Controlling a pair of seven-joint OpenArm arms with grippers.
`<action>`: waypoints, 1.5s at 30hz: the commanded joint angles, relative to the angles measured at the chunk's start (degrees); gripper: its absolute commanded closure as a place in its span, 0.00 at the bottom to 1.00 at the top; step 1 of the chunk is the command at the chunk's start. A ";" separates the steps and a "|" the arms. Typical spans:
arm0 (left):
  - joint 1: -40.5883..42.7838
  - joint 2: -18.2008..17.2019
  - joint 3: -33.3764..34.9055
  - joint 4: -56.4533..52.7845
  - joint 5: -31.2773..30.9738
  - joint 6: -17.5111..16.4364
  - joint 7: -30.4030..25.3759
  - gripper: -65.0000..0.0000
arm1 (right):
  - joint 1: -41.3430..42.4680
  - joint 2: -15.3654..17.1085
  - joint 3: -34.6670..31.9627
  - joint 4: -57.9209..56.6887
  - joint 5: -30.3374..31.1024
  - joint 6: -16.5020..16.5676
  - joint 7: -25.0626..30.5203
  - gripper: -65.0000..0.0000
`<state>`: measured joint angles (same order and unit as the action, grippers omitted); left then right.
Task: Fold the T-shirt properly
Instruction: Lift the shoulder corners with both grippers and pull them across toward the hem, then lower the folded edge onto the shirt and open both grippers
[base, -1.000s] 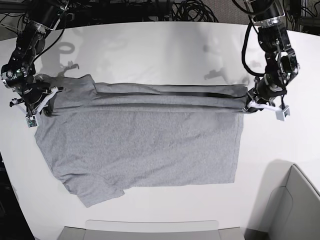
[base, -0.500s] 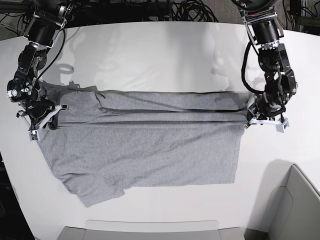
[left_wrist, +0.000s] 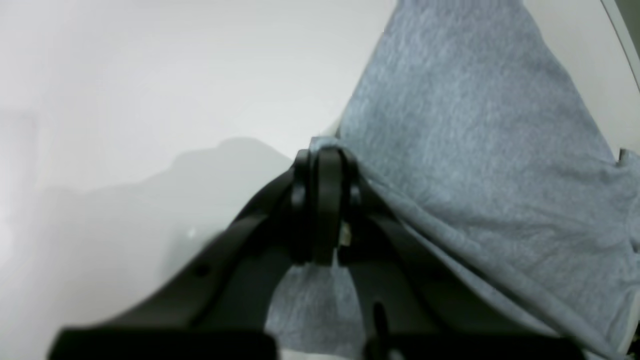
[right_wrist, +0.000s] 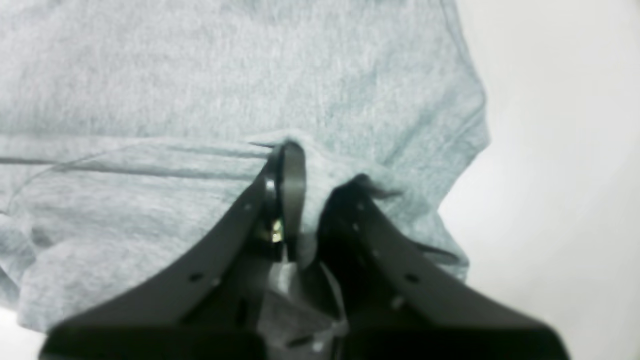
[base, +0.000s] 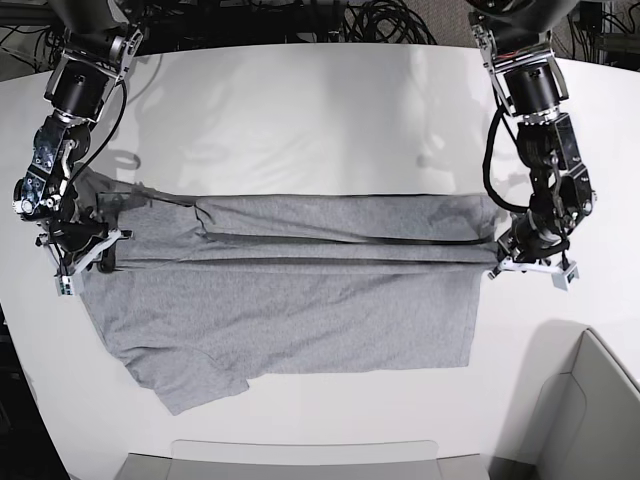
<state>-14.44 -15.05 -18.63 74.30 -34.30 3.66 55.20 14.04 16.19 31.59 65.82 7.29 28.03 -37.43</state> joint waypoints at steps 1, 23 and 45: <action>-1.43 -1.00 -0.22 0.03 1.03 0.34 -2.58 1.00 | 1.83 1.35 0.36 -0.11 -0.21 -0.91 3.01 1.00; 1.03 -1.00 -0.22 8.73 0.68 0.87 -0.74 0.83 | -2.39 7.51 -0.43 5.61 10.60 -0.38 1.08 0.66; 13.69 -0.91 -0.22 22.36 0.50 0.43 1.81 0.82 | -16.02 7.16 10.30 -1.95 16.84 3.48 -2.26 0.66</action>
<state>-0.03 -15.22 -18.74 95.70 -33.50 4.27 57.80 -2.20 22.39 41.82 63.72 24.49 30.76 -38.83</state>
